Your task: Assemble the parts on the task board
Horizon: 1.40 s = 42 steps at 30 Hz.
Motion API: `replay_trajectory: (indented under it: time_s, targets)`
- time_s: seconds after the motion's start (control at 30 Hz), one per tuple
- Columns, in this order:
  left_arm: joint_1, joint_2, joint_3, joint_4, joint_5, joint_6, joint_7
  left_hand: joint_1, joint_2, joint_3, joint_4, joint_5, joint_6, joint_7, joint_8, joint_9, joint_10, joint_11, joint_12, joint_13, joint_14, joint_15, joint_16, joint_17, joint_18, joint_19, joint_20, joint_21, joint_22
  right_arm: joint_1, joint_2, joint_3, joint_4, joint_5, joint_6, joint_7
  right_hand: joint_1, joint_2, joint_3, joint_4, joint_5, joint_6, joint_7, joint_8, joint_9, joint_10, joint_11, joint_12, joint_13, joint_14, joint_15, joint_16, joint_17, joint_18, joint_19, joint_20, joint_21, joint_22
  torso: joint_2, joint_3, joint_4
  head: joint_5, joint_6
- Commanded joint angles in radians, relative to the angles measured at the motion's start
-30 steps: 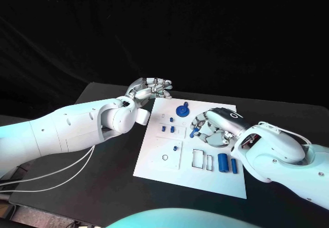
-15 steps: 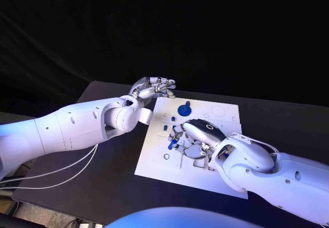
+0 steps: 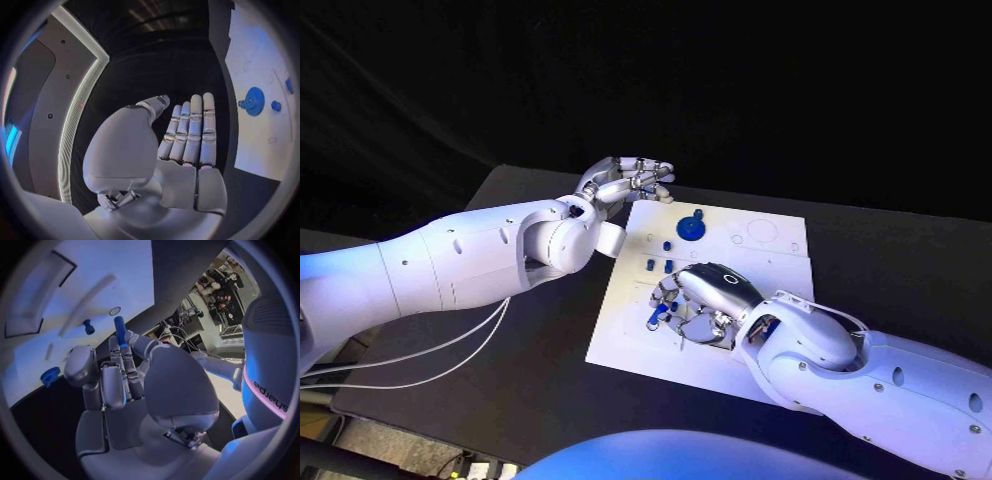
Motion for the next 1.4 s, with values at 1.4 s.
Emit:
replay_trajectory:
  time_s: [1.4]
  targets:
    - [0.001, 0.000, 0.001, 0.004, -0.003, 0.008, 0.003, -0.001, 0.005, 0.000, -0.003, 0.000, -0.007, 0.001, 0.005, -0.001, -0.008, 0.000, 0.007, 0.001, -0.003, -0.002, 0.001, -0.002, 0.010, 0.004, 0.005, -0.004, 0.000, -0.026, 0.044, -0.016, -0.052, -0.066, 0.058, 0.020, -0.084, -0.065, -0.026, 0.013, 0.077, -0.089, 0.039, -0.058, -0.018, -0.022, 0.004, -0.049, -0.007, 0.015, 0.023, 0.011, 0.014, -0.009, -0.013, 0.021, -0.034, 0.012, 0.000, -0.0009, -0.0009, 0.001, -0.005]
